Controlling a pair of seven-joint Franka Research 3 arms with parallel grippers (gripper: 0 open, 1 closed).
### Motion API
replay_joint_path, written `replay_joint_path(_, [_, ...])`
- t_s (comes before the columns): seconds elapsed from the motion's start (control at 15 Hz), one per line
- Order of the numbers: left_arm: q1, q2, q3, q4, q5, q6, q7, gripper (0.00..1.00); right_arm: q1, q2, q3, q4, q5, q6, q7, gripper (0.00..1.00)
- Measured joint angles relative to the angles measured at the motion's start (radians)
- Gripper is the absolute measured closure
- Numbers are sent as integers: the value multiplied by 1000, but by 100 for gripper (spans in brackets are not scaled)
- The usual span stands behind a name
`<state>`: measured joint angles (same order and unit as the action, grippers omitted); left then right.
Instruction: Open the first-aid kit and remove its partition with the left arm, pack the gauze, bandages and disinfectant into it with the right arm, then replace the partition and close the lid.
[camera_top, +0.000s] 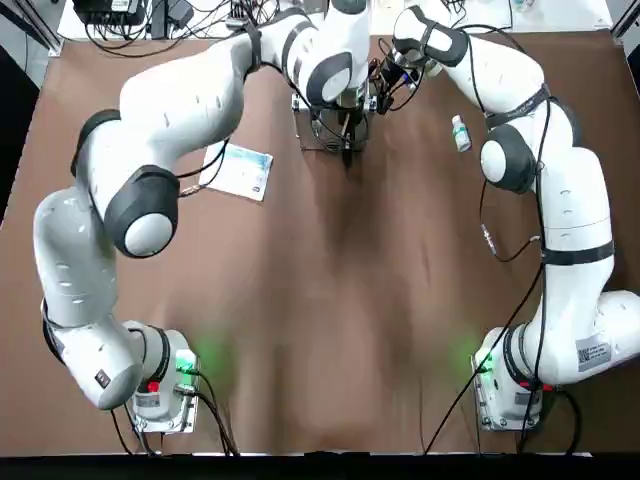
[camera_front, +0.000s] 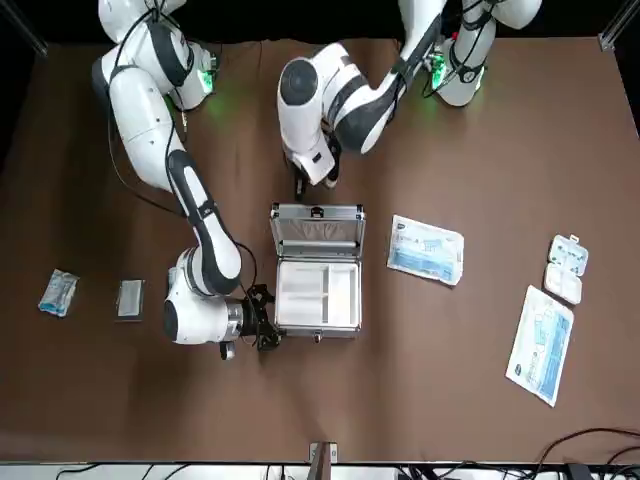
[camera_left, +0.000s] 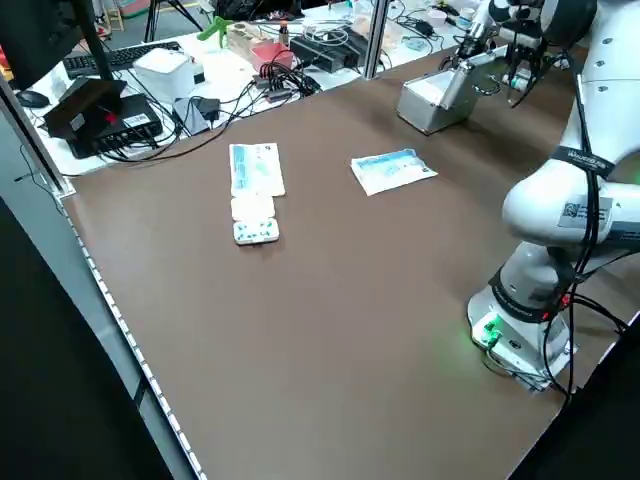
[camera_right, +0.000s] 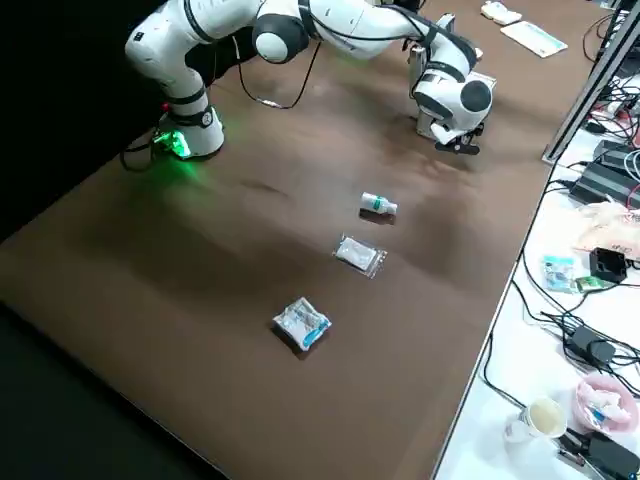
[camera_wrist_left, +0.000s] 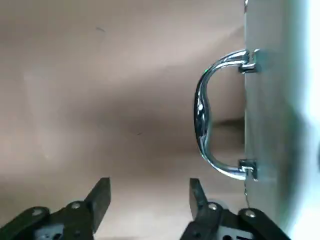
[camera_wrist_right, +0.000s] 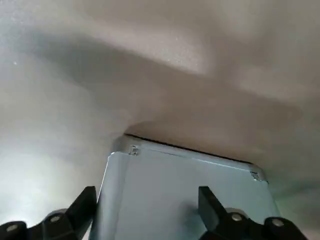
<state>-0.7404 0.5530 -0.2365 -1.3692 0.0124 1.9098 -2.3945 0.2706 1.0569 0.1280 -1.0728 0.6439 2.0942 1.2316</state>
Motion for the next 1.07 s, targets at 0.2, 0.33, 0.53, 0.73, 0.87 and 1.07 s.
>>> replay_joint_path(0.2, [1,-56,0,2,0,-54,23,23,0,0,0,0,0,-1,0,10])
replay_joint_path(0.33, [1,-94,0,3,0,-95,55,20,-3,0,0,3,0,-6,2,10])
replay_joint_path(0.53, [6,-153,2,5,0,-149,112,15,-8,-1,0,9,0,-19,3,10])
replay_joint_path(0.73, [38,-210,16,6,4,-178,234,13,-23,-12,1,21,0,-40,3,10])
replay_joint_path(0.87, [72,-221,18,6,6,-183,330,12,-35,-19,0,24,0,-48,2,10])
replay_joint_path(1.07, [120,-234,18,8,7,-184,522,10,-56,-34,-3,30,0,-70,-11,10])
